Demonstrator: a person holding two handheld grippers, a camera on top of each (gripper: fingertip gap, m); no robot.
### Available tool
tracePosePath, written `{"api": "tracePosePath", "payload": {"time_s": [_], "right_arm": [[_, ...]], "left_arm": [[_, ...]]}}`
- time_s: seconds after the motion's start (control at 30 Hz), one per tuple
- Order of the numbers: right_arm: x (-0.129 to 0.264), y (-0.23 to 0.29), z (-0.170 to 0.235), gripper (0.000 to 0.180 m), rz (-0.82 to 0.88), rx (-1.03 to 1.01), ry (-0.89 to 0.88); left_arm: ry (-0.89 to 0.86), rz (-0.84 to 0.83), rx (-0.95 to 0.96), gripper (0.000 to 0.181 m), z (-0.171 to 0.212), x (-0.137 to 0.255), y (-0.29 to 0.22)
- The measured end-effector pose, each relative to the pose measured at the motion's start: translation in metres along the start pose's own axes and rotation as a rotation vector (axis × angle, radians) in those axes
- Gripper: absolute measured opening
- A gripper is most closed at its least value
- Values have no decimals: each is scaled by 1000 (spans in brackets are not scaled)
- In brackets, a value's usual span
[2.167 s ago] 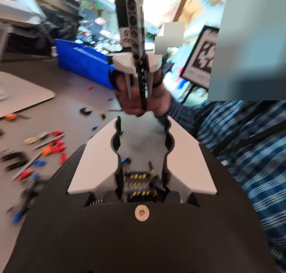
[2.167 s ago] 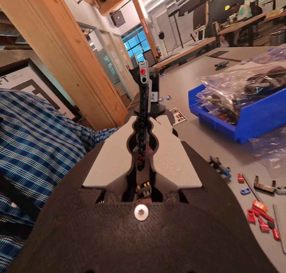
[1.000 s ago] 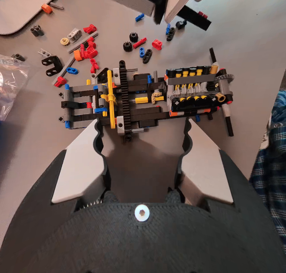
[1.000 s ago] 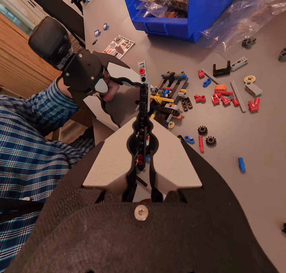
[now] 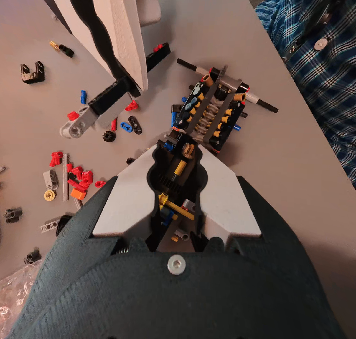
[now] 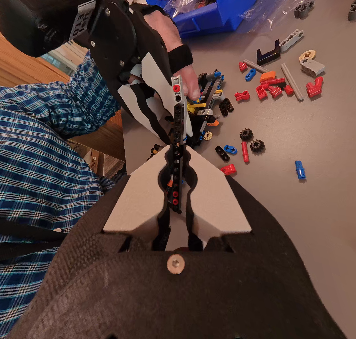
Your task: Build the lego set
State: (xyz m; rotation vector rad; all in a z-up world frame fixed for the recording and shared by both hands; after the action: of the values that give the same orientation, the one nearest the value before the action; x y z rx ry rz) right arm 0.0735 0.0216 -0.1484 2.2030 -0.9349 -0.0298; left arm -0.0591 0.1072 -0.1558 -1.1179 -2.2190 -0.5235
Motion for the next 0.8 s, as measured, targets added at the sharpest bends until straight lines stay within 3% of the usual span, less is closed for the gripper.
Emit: {"api": "tracePosePath", "payload": {"time_s": [0.13, 0.5, 0.8], "right_arm": [[-1, -1, 0, 6, -5, -1, 0], [-7, 2, 4, 6, 1, 6, 25], [-14, 7, 5, 6, 11, 23, 53]], "left_arm": [[-31, -23, -22, 19, 0, 0, -1], [-128, -47, -7, 5, 2, 9, -9], [-133, -65, -27, 3, 3, 17, -21]]}}
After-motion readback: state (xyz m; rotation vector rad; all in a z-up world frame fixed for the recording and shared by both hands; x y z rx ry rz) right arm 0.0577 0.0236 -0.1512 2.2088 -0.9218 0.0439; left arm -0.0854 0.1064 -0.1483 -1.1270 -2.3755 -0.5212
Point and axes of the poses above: each gripper's, where its closed fingertips meet, x back along the fingers, z out of its underside, y = z × x across the jaws, the point moved 8 cm from there along x, back along the fingers, and after that the axes turned 11 degrees about -y, right-handed, at the moved point
